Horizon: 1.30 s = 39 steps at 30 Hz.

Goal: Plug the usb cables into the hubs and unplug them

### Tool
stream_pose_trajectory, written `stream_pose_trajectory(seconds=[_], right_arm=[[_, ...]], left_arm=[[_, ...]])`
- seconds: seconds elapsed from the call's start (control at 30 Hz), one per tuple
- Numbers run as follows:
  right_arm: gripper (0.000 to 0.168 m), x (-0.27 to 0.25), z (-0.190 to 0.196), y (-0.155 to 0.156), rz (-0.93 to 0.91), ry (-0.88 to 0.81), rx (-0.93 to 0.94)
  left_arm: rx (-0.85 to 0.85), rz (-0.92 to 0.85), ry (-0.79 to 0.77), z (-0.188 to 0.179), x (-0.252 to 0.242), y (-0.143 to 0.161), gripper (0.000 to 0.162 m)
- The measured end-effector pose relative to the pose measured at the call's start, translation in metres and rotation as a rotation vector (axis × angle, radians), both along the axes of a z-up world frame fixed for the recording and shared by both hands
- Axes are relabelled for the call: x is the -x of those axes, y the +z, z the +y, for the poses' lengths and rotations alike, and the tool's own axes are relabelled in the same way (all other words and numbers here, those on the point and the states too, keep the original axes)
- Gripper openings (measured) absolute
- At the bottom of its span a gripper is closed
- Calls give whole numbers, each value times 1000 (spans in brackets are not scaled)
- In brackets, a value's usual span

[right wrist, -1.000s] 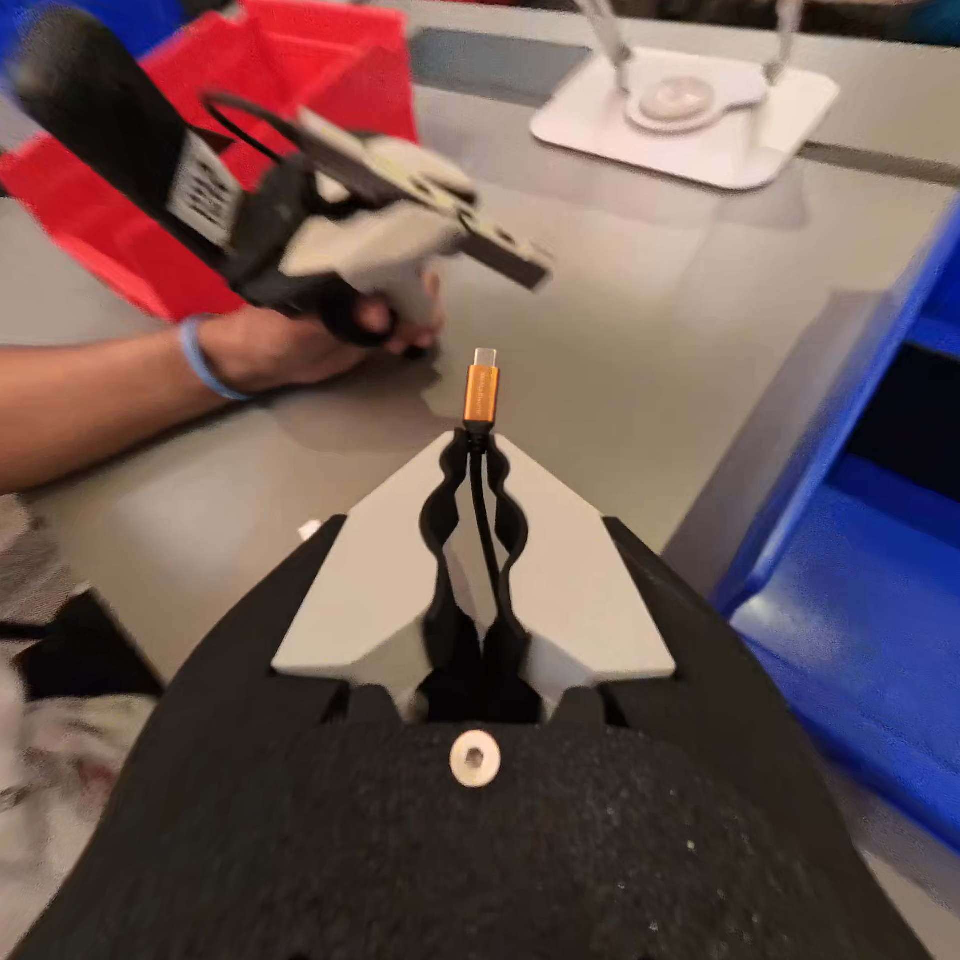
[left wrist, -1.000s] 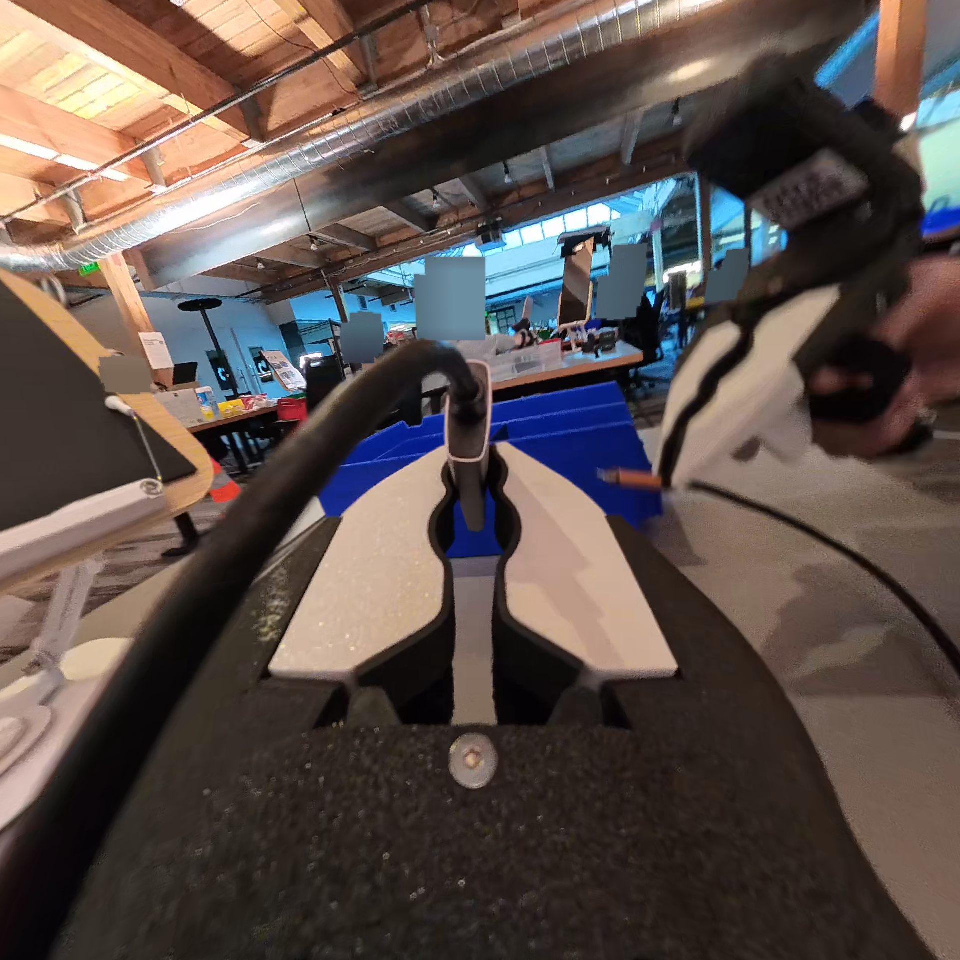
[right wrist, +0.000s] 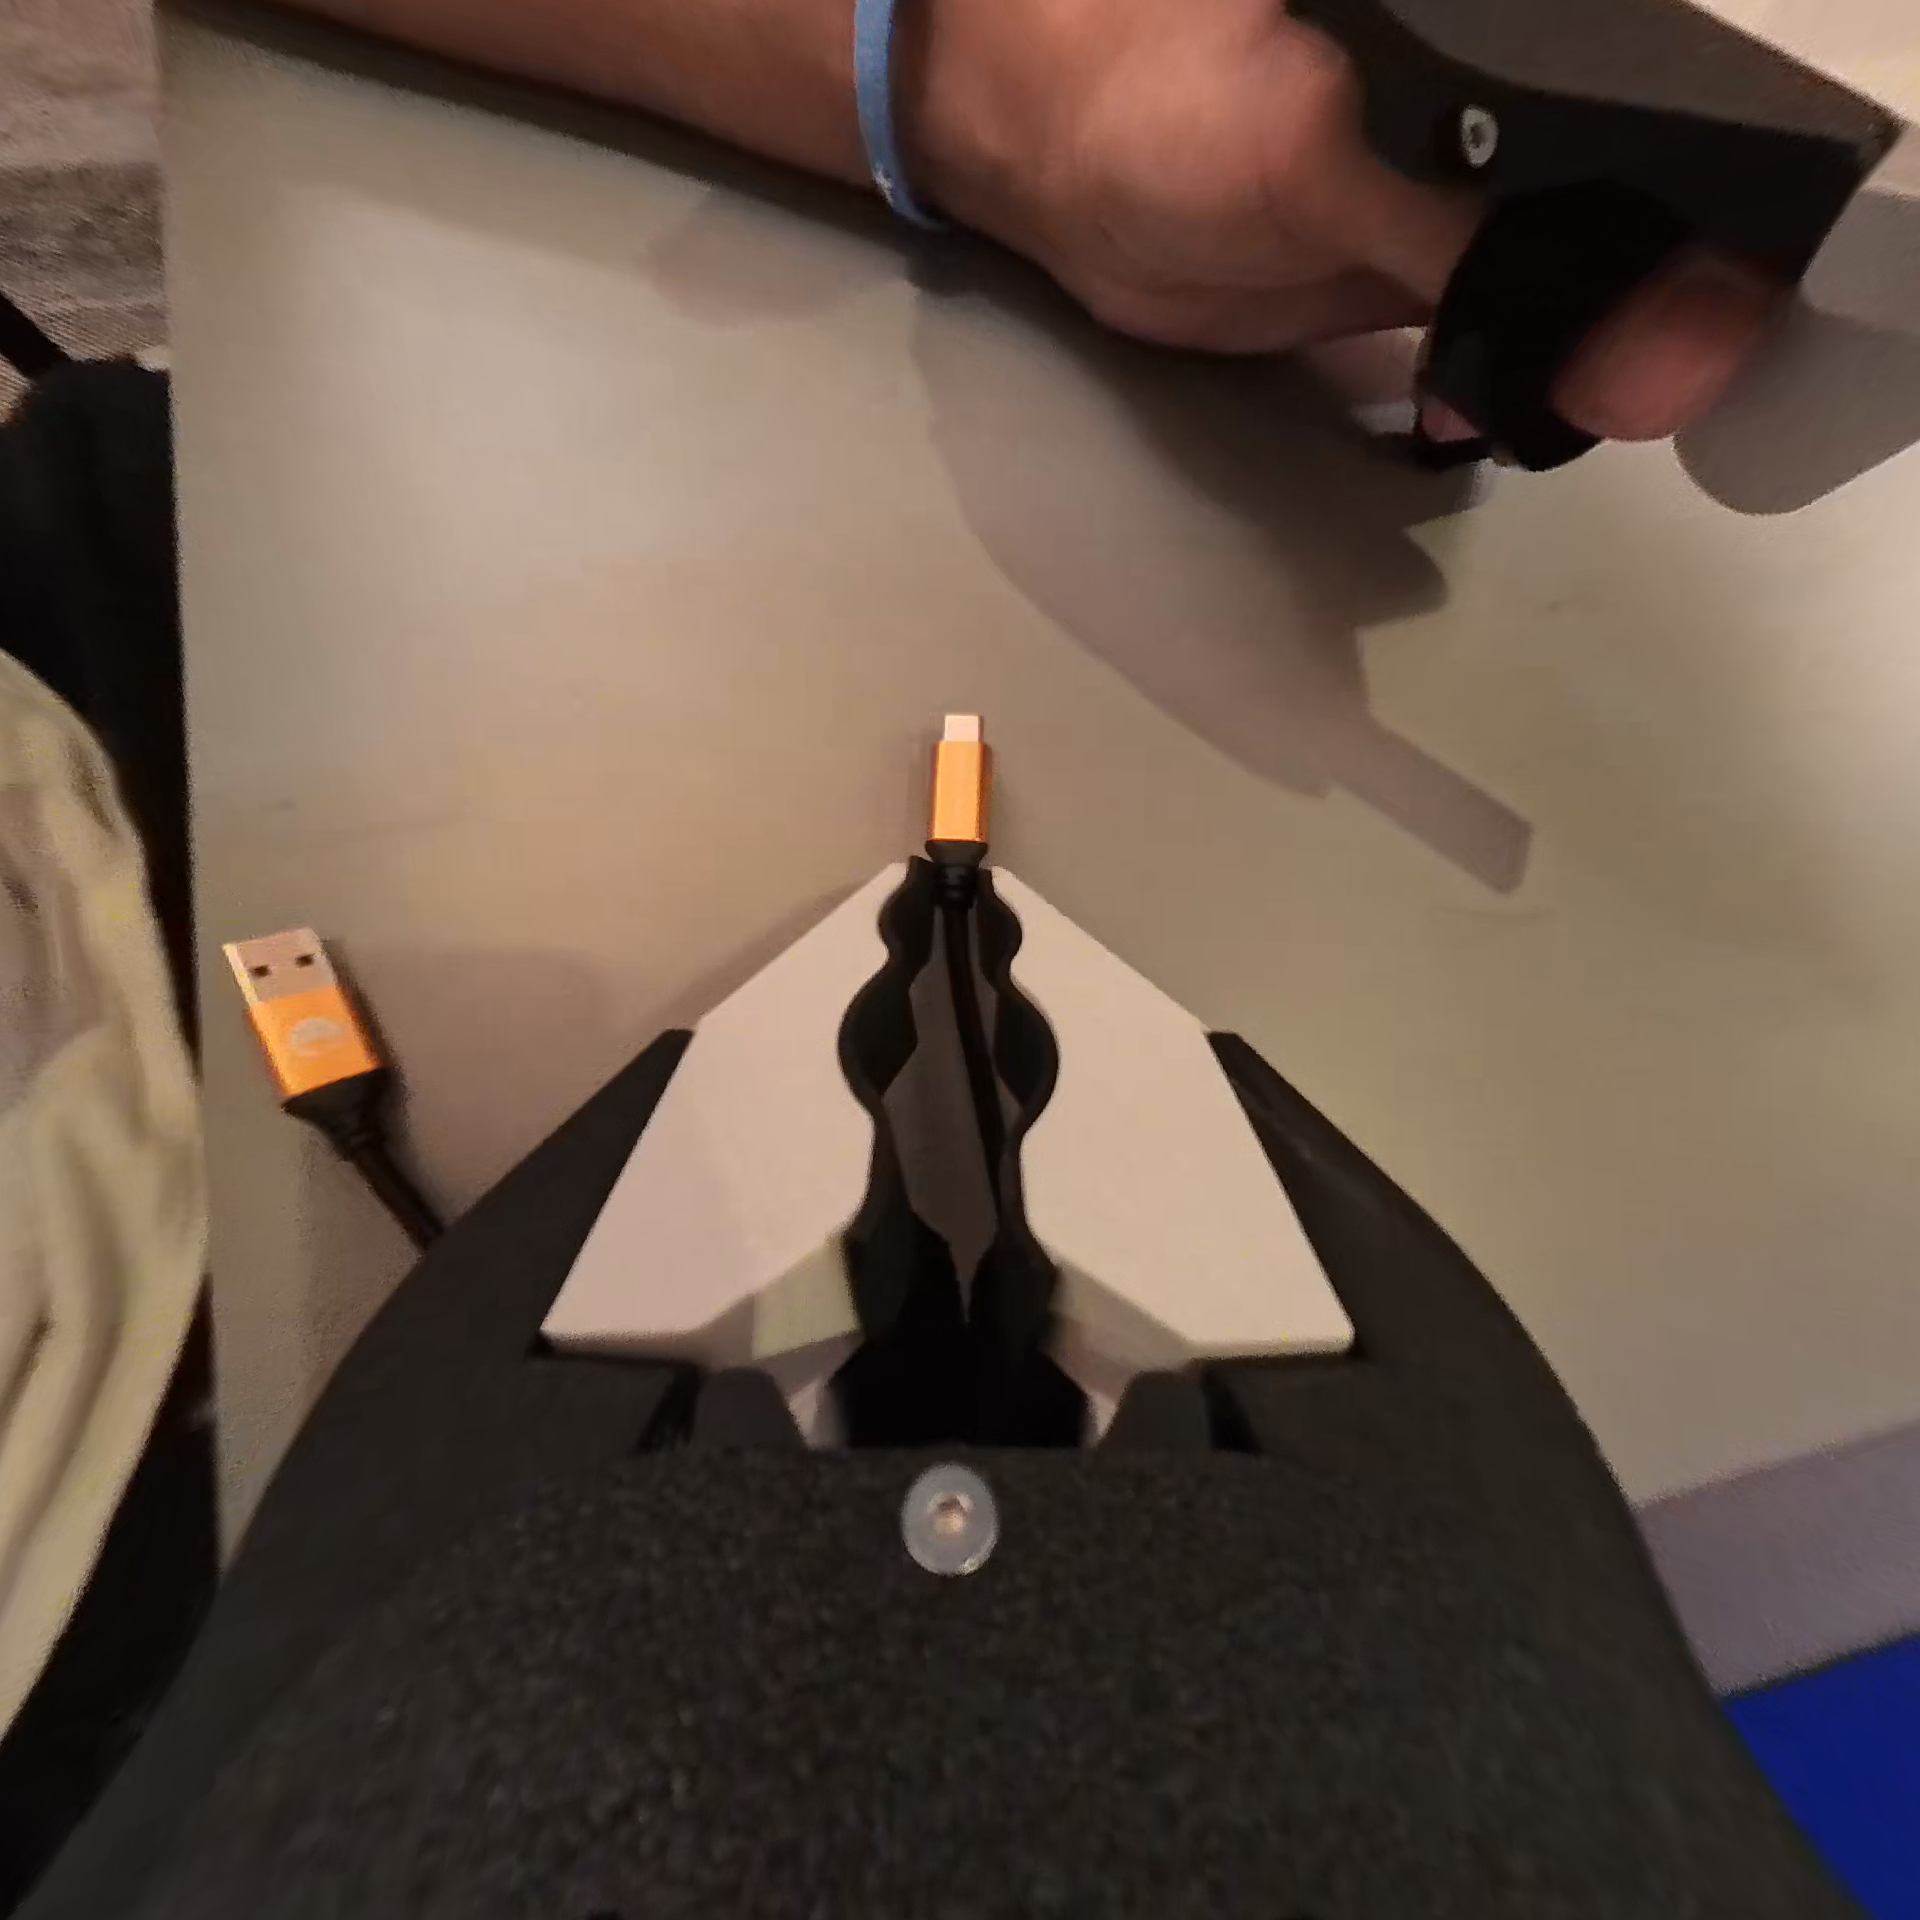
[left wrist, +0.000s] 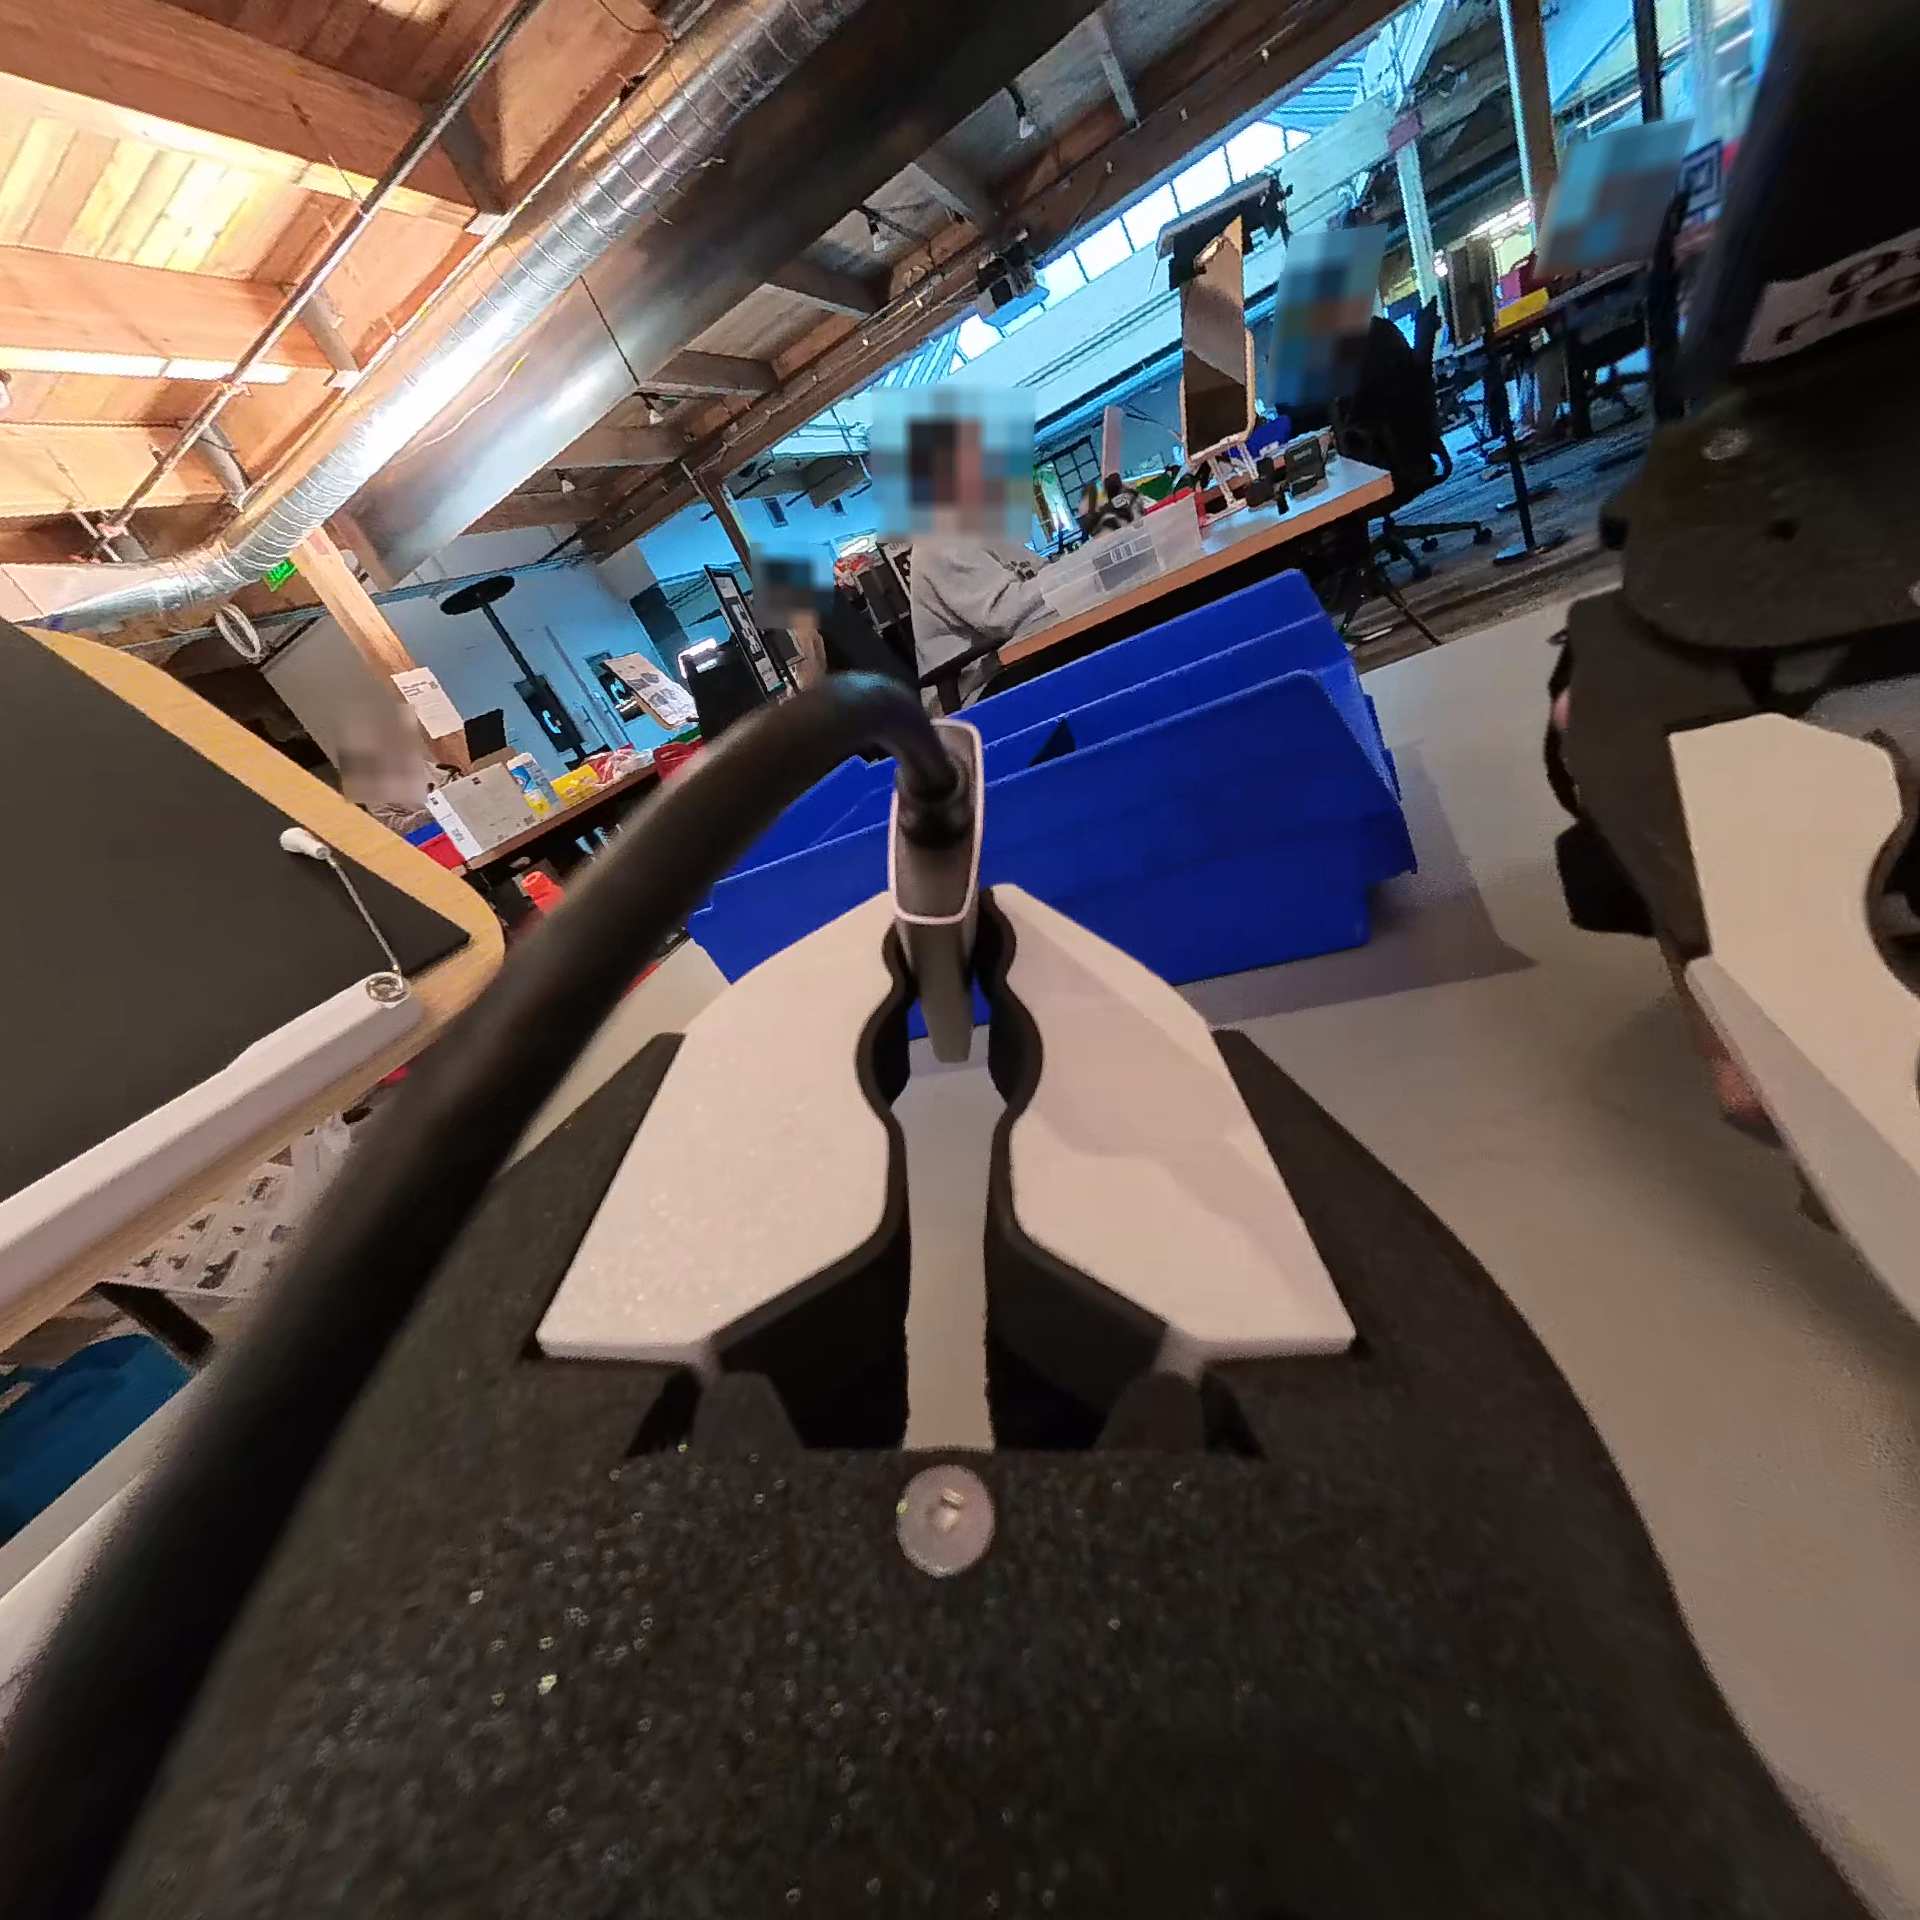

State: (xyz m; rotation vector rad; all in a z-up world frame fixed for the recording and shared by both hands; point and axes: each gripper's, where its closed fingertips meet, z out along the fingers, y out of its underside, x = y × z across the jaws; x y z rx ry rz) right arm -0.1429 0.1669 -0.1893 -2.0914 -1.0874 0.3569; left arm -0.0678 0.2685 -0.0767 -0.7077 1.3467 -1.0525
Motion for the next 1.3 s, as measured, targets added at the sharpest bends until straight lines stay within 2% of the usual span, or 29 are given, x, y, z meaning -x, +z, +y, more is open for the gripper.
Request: stream_pose_trajectory(seconds=[0.17,0.27,0.57,0.63,0.77,0.87,0.93,1.17,1.3], right_arm=[[13,6,7,1,-60,-4,-105],[16,8,11,-4,-73,-10,-92],[10,1,15,-2,-48,-56,-49],[10,-8,16,22,11,-104,-59],[10,-48,23,92,105,-254,-75],[10,-66,25,122,125,-287,-19],[10,-75,29,121,79,-313,42],[10,-70,29,95,32,-250,269],[10,-69,30,93,-4,-227,313]], left_arm=[[6,-3,0,1,0,1,9],[5,-3,-1,0,0,1,9],[-38,-2,-11,-7,0,0,9],[-79,-14,-1,-11,1,1,9],[-221,-32,21,-23,1,0,9],[-325,-34,29,-34,-1,-3,10],[-374,-34,25,-40,-1,-6,9],[-463,-26,16,-49,-2,-12,9],[-510,-13,10,-53,-3,-16,9]])
